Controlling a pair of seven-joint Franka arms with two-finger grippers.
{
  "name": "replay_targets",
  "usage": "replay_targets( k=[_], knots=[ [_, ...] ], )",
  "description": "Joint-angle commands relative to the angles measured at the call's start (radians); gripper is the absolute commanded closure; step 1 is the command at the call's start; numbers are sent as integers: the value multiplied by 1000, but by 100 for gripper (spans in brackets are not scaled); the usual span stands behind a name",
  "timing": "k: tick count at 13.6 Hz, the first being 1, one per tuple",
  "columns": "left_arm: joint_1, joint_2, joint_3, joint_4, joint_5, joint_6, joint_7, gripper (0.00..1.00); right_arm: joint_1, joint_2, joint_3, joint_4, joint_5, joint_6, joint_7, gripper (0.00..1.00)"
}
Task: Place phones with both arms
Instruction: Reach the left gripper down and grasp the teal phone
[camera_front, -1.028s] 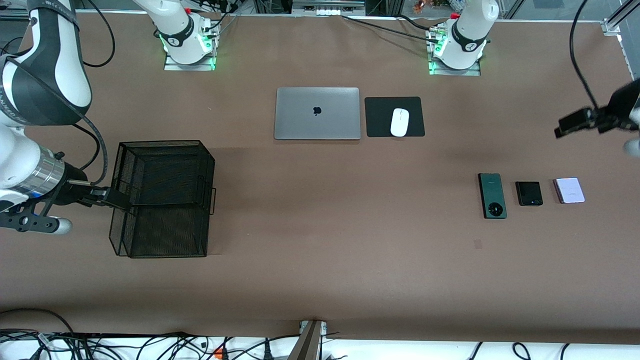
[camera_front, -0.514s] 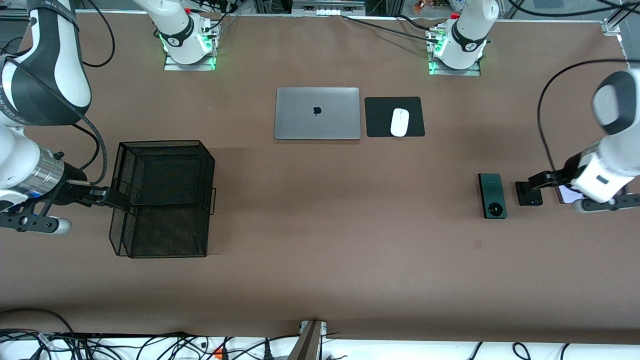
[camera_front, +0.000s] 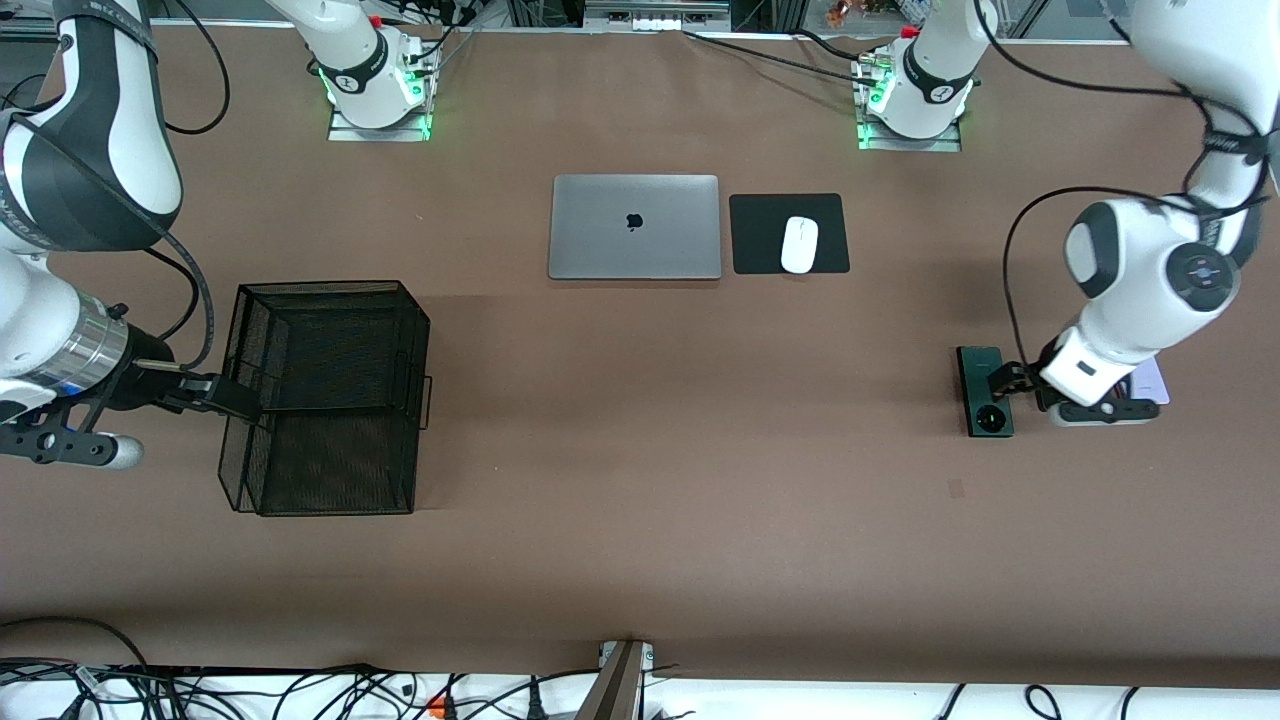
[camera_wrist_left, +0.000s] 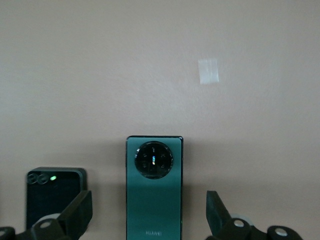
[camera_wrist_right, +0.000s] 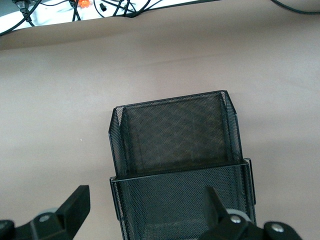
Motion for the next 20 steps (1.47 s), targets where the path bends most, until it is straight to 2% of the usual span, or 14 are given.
replay_targets(
  k=[1, 7, 13, 17, 20],
  knots=[
    [10, 26, -6, -54, 14, 99, 100, 0, -8, -30, 4, -24, 16, -17, -21, 0],
    [45, 69, -10, -152, 14, 273, 168, 0, -9, -31, 3, -24, 15, -26, -44, 0],
    [46, 89, -26, -157, -8, 285, 118, 0, -9, -33, -5, -24, 10, -26, -51, 0],
    [46, 112, -40, -157, -128, 321, 110, 0, -9, -33, -8, -24, 10, -26, -73, 0],
    [46, 126, -40, -156, -141, 327, 116, 0, -12, -33, -15, -24, 12, -26, -74, 0]
  ],
)
